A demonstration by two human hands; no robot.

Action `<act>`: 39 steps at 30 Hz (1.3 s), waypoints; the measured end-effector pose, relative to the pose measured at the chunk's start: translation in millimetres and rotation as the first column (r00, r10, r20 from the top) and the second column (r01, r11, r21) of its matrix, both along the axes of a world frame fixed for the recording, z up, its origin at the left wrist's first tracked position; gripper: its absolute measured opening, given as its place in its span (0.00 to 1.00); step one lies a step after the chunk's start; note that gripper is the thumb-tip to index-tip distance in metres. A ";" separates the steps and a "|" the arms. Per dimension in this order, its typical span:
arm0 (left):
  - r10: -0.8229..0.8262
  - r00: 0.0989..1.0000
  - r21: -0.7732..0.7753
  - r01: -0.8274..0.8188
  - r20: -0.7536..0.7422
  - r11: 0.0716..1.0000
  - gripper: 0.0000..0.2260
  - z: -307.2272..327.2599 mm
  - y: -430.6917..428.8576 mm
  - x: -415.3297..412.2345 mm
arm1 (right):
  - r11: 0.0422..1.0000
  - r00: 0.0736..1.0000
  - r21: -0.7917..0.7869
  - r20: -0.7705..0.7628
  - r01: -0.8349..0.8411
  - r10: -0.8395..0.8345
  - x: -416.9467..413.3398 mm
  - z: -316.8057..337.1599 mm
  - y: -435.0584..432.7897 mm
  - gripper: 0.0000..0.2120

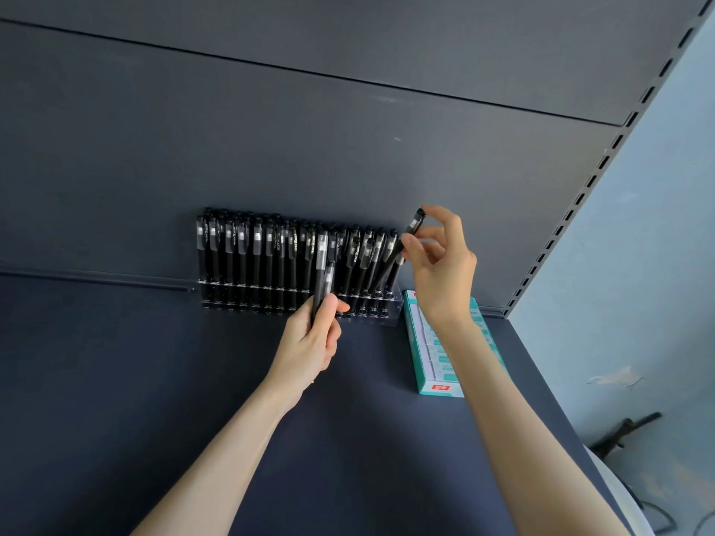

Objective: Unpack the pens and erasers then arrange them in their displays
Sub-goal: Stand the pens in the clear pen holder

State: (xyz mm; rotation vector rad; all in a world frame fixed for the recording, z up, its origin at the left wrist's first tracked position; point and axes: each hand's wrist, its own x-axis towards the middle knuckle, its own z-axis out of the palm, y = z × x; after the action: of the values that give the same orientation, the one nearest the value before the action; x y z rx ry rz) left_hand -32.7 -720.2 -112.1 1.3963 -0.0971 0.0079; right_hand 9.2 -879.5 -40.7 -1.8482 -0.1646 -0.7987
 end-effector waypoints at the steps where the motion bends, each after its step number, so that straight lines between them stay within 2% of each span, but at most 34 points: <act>1: -0.002 1.000 0.008 0.002 0.003 1.000 0.14 -0.2 0.1 0.2 | 1.000 1.000 -0.014 0.003 -0.003 0.003 1.7 -1.5 1.4 0.15; 9: -0.032 0.999 0.002 0.032 0.002 0.999 0.15 -0.7 1.4 -0.2 | 0.977 0.998 -0.212 0.058 0.029 -0.017 9.9 -15.3 7.5 0.13; 13: -0.028 1.000 0.026 0.028 0.006 0.999 0.14 -0.8 1.5 0.1 | 0.948 0.999 -0.315 0.010 0.039 -0.038 11.0 -21.8 9.0 0.12; 19: -0.057 0.998 0.027 0.057 -0.002 0.998 0.14 -2.0 1.2 0.0 | 0.935 0.997 -0.347 -0.011 0.071 -0.080 4.9 -22.4 8.7 0.13; 22: -0.112 0.994 0.019 0.112 -0.014 0.994 0.14 -1.9 1.4 -0.2 | 0.967 0.995 -0.235 0.035 0.103 -0.097 -8.9 -23.3 7.0 0.11; 23: -0.138 0.990 0.018 0.138 -0.016 0.990 0.15 -1.5 1.0 -0.6 | 0.984 0.998 -0.168 0.009 0.060 -0.059 -14.3 -23.5 6.9 0.09; 25: -0.201 0.979 0.018 0.201 -0.013 0.979 0.16 -0.8 -0.6 -2.1 | 0.990 0.977 -0.011 -0.161 -0.141 0.137 -23.7 -22.5 8.4 0.07; 26: -0.233 0.972 0.020 0.233 -0.009 0.972 0.17 -0.7 -1.7 -3.1 | 0.966 0.934 0.069 -0.246 -0.250 0.260 -27.0 -22.2 9.6 0.07; 28: -0.283 0.959 0.030 0.283 -0.004 0.959 0.17 -0.9 -4.1 -4.8 | 0.918 0.861 0.152 -0.317 -0.367 0.397 -30.3 -22.8 10.2 0.08; 32: -0.270 0.963 0.063 0.270 -0.011 0.961 0.19 -0.5 -3.6 -5.6 | 0.908 0.876 0.229 -0.261 -0.352 0.405 -31.9 -19.2 4.0 0.08; 35: -0.229 0.973 0.100 0.231 -0.030 0.968 0.13 -1.2 -1.3 -4.5 | 0.881 0.891 0.343 -0.201 -0.325 0.406 -31.8 -15.9 -1.4 0.09; 39: -0.201 0.980 0.125 0.201 -0.016 0.972 0.08 -1.8 -2.4 -4.5 | 0.874 0.880 0.353 -0.217 -0.333 0.423 -33.9 -18.4 -0.5 0.12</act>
State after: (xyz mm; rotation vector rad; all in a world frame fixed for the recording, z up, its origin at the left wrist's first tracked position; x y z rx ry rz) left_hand -37.2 -722.6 -113.9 1.5076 -0.2400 -0.1713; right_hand -24.8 -880.0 -59.1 -1.5437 -0.1999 -0.2525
